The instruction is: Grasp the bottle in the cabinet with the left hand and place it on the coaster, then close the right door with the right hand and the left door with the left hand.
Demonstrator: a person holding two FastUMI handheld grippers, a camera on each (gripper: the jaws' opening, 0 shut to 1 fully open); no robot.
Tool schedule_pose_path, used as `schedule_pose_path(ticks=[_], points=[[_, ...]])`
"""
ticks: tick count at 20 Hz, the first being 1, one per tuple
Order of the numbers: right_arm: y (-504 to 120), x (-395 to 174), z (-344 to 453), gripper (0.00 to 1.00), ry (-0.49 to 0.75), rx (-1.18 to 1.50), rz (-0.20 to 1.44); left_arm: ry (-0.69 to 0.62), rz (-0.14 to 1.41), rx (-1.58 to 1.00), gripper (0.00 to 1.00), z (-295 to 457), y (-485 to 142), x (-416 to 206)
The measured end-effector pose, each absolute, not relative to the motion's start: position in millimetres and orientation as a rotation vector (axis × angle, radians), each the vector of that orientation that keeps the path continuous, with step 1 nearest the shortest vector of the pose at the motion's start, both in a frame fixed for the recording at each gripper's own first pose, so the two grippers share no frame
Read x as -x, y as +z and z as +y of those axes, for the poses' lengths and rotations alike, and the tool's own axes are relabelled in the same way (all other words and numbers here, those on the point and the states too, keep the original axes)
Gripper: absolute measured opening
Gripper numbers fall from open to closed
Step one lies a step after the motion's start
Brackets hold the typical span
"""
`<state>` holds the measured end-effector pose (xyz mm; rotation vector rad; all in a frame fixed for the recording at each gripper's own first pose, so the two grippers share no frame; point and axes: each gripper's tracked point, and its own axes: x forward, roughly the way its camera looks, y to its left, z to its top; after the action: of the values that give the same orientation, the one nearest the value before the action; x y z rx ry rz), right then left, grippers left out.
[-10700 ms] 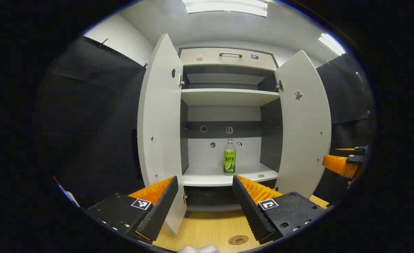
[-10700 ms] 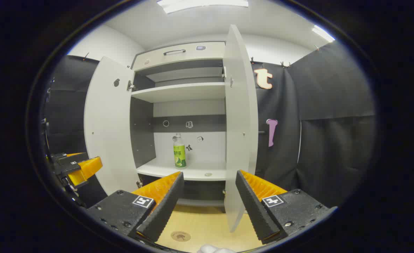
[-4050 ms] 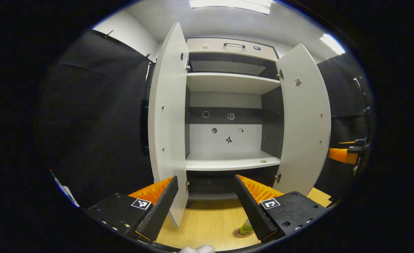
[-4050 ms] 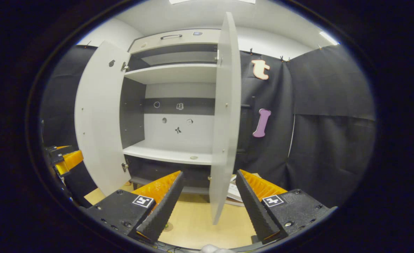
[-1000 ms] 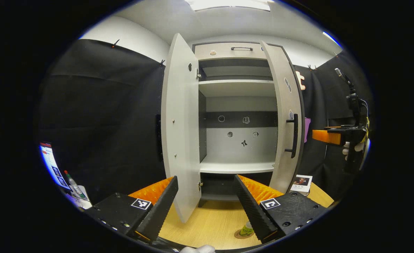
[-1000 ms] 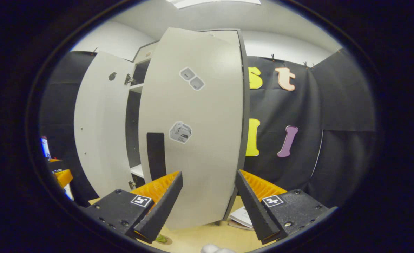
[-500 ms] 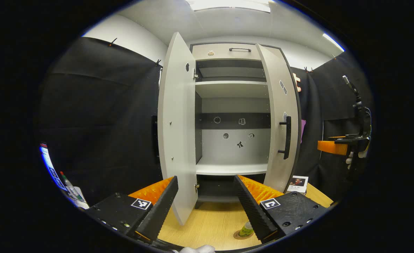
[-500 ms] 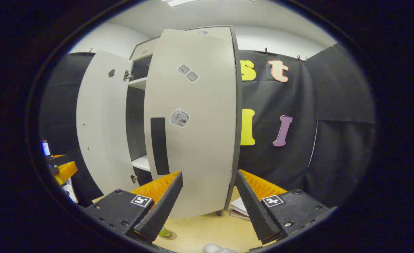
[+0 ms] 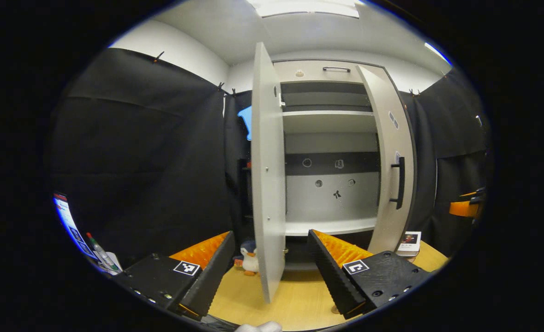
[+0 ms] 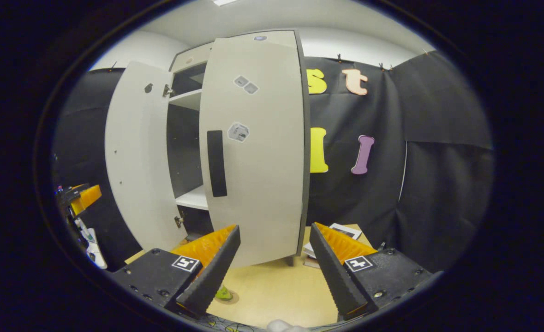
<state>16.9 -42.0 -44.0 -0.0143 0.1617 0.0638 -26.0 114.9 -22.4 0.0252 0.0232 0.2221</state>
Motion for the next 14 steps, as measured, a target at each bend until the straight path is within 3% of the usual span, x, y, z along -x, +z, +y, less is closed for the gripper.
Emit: schedule_pose_path(ticks=[8, 14], points=[[-53, 12, -47, 0.99, 0.022, 0.026, 0.183, 0.35, -0.016, -0.066, 0.96, 224, -3, -13], [-54, 27, -55, 0.99, -0.009, 0.028, 0.197, 0.348, -0.039, -0.048, 0.96, 250, 11, -50]])
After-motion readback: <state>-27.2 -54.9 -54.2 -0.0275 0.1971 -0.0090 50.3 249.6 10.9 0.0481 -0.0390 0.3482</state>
